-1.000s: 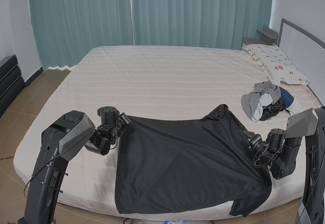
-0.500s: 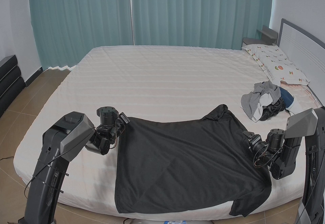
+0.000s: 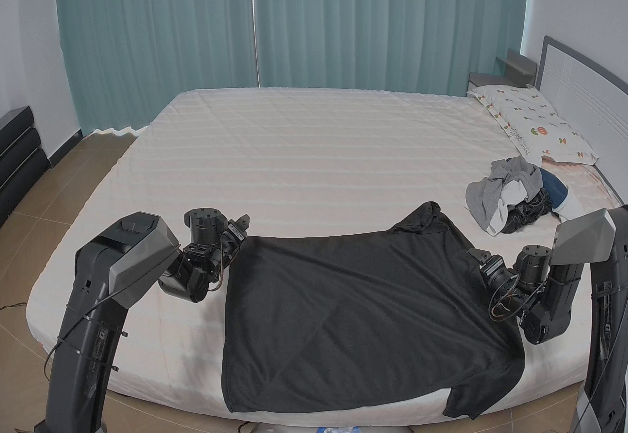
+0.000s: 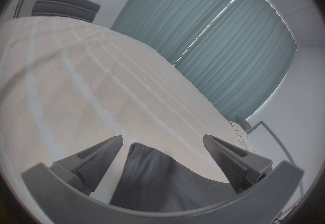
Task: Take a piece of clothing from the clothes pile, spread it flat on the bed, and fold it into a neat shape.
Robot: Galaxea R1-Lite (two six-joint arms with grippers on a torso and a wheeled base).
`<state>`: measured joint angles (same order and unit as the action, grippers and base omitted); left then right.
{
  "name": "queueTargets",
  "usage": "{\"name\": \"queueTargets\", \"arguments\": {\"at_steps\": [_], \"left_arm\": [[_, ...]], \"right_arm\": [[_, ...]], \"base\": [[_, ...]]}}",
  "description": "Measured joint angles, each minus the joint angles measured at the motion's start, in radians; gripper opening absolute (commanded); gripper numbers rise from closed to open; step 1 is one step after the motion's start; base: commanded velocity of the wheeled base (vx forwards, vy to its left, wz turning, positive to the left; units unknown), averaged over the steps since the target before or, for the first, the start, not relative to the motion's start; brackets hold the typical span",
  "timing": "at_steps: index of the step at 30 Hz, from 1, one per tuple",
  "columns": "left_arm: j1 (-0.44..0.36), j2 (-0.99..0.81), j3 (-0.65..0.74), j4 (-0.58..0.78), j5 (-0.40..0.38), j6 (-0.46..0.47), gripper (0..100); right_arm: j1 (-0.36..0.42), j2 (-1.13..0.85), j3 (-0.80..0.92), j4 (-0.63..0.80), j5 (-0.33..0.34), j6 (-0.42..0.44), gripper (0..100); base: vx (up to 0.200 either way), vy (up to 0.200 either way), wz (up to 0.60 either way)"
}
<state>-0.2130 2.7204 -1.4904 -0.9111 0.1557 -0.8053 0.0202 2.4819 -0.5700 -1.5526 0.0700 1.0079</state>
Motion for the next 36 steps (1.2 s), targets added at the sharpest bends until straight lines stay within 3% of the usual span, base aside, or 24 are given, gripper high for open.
{"name": "queueTargets", "arguments": {"at_steps": [4,7,18,28,36], "left_arm": [[0.000,-0.051,0.087,-0.007,-0.040,-0.063,100],[0.003,-0.093,0.155,-0.010,-0.075,-0.100,100],[0.007,-0.164,0.236,-0.014,-0.120,-0.140,100],[0.003,-0.177,0.259,-0.017,-0.124,-0.145,100],[-0.001,-0.179,0.267,-0.017,-0.125,-0.144,100]], "right_arm": [[0.006,-0.013,-0.039,0.051,-0.001,-0.075,100],[0.007,-0.028,-0.110,0.176,-0.006,-0.137,100],[-0.005,-0.027,-0.469,0.529,-0.025,-0.270,100],[-0.027,0.083,-0.720,0.704,-0.051,-0.367,100],[-0.027,0.174,-0.854,0.749,-0.079,-0.468,100]], "base": [[0.000,0.000,0.00],[0.000,0.000,0.00],[0.000,0.000,0.00],[0.000,0.000,0.00],[0.000,0.000,0.00]]}}
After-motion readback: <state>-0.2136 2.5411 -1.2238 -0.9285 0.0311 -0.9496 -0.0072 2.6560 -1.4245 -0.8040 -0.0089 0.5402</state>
